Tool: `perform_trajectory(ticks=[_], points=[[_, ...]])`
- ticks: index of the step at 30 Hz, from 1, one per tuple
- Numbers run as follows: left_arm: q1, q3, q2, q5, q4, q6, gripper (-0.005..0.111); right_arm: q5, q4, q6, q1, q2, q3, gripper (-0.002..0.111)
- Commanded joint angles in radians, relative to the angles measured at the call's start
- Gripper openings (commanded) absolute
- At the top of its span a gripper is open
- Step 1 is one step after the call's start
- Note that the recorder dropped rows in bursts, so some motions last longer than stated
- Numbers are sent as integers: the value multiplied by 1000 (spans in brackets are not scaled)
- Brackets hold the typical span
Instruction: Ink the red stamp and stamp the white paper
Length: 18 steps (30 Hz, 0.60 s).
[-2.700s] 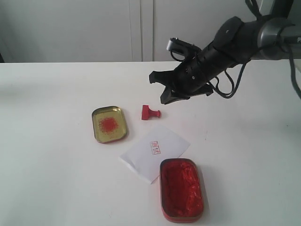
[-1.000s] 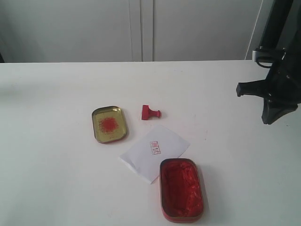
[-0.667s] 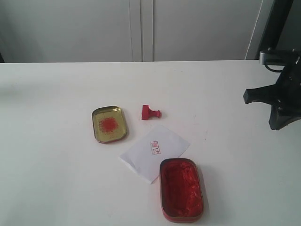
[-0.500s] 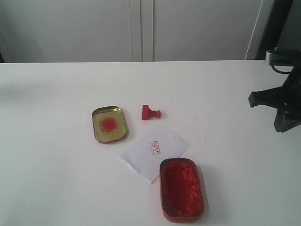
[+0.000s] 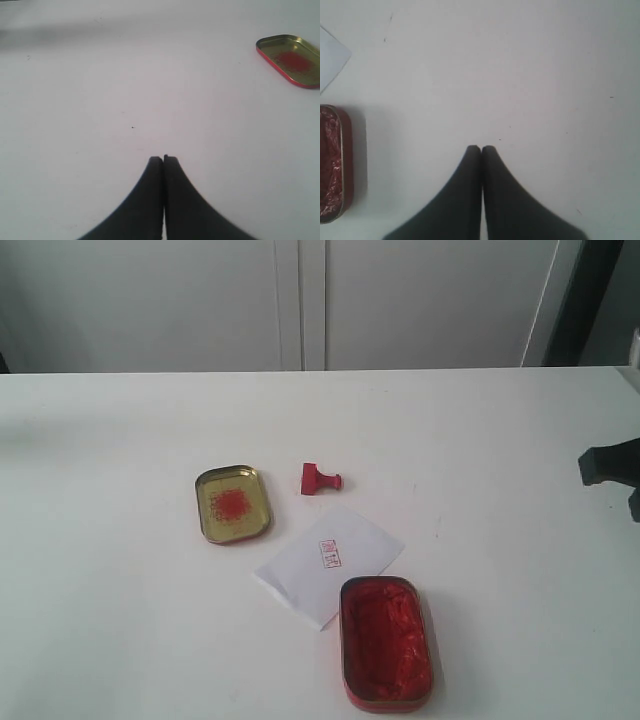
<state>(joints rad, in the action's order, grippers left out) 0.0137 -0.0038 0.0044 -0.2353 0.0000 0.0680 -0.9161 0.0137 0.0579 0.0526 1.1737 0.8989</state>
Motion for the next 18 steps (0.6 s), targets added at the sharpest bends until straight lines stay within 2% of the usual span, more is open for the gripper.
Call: perform_trajectory(ticks=[1,18], points=[[-1,4,-4,3,0,2,0,61,-14,-12,-6,-121,-58,0],[-1,4,-4,3,0,2,0,179,-21,-12,-6,-592,-229,0]])
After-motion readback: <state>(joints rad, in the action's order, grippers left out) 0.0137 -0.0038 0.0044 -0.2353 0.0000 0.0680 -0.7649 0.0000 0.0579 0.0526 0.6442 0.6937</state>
